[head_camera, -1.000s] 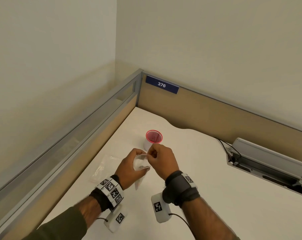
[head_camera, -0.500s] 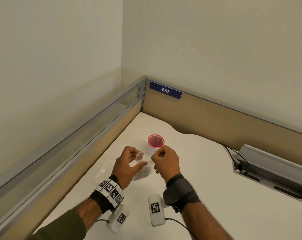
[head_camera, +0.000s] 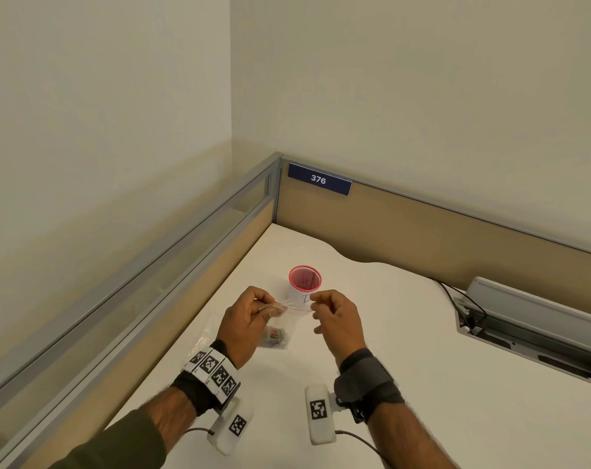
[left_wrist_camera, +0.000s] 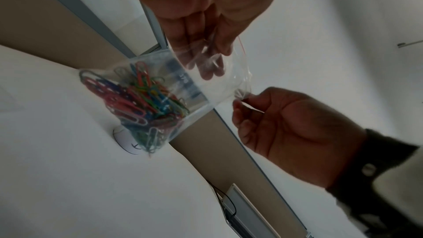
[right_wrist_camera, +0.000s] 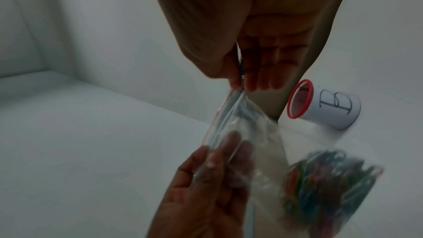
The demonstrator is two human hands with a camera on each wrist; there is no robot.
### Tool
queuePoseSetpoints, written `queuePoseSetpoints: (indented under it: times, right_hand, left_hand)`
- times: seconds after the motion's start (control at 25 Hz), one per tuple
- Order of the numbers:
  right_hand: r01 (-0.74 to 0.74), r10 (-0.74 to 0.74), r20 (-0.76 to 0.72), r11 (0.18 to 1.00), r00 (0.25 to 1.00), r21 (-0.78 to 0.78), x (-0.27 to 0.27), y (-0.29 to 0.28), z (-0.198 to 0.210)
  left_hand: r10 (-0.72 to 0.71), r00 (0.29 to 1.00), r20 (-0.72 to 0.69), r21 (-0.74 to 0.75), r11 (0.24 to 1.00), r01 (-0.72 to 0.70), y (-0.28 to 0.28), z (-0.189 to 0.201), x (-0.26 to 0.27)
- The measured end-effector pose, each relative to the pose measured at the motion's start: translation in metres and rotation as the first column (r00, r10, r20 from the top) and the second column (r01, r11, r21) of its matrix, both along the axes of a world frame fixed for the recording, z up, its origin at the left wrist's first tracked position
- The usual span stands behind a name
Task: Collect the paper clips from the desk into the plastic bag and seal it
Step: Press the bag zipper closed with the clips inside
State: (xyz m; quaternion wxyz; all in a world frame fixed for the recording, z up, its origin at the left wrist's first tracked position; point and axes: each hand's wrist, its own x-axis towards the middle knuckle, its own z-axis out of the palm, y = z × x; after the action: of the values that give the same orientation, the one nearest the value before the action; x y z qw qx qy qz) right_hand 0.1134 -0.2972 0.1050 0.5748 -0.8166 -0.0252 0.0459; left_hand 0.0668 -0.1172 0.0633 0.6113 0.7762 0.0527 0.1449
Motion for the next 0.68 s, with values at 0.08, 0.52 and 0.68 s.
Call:
queuePoseSetpoints:
  times: [0.08,0.52,0.68]
  right_hand:
    - [-0.157,0.16,0.014,0.981,0.987,-0.11,0.0,-0.008,-0.006]
    - [-0.13,0.143,-0.03,0.957,0.989,0.258,0.009,-0.01,-0.007]
    - [-0.139,0.16,-0.028,0.923,0.987,0.359,0.011,-0.013,-0.007]
  left_hand:
    - [-0.027,1.0,-0.01,0.012,1.0,0.027,0.003,0.0,0.002]
    - [-0.073,0.997,-0.001,-0.197,0.978,0.072,0.016,0.004,0.009]
    - [-0.049,0.999,-0.016,-0.213,0.976,0.044,0.021,0.003,0.008]
